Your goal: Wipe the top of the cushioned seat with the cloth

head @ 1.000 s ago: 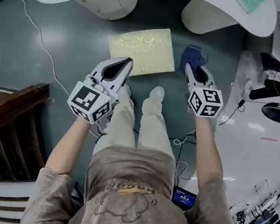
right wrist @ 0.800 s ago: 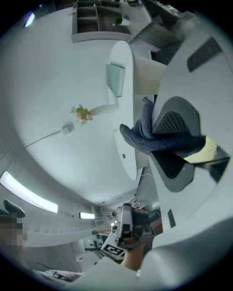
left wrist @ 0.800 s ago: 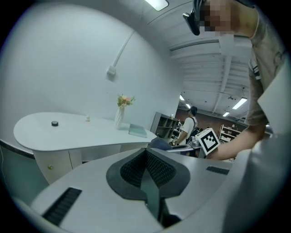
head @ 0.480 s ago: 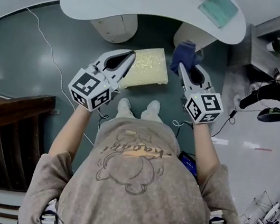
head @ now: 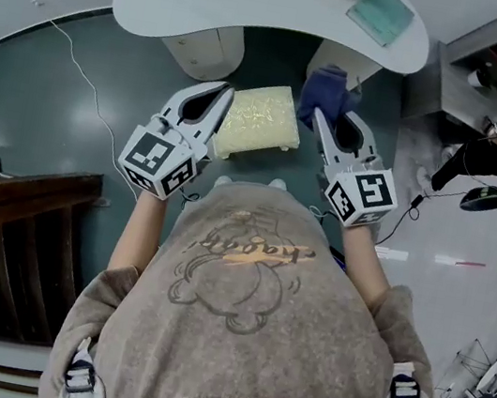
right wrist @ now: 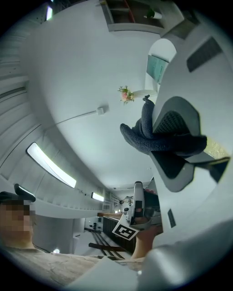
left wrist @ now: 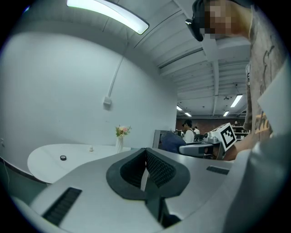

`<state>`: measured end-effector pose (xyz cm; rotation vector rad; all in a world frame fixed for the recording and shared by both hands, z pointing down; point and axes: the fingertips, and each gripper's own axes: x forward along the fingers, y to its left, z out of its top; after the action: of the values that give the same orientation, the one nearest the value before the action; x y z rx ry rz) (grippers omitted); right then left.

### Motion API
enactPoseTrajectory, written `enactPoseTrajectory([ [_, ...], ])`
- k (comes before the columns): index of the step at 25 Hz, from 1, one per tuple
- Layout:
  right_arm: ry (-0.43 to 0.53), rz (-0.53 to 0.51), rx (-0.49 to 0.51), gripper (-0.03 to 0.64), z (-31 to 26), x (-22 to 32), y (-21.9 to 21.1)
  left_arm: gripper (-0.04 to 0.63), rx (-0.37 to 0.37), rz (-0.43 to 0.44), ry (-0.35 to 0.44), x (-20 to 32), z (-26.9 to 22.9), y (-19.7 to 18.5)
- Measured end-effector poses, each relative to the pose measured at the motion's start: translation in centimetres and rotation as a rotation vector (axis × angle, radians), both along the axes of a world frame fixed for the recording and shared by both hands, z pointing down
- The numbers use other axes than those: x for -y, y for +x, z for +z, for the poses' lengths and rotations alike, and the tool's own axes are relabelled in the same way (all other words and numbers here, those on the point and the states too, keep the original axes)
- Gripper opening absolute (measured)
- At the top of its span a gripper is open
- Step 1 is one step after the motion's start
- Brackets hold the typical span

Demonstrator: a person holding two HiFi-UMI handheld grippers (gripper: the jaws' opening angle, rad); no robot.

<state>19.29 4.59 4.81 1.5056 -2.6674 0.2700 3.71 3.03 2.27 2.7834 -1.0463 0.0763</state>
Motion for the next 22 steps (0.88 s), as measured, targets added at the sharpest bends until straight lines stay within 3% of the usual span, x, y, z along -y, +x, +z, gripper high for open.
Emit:
enactPoseTrajectory([
  [11, 0.001, 0.014, -0.016, 0.101, 3.1, -0.8, -1.1, 0.017, -0.006, -0.033, -0.010, -0.2, 3.4, -0.3],
  [22, -0.047, 0.022, -0.025, 0.101, 6.2, -1.6, -1.3, 0.017, -0.045, -0.170, -0.069, 0.0, 6.6, -3.0],
])
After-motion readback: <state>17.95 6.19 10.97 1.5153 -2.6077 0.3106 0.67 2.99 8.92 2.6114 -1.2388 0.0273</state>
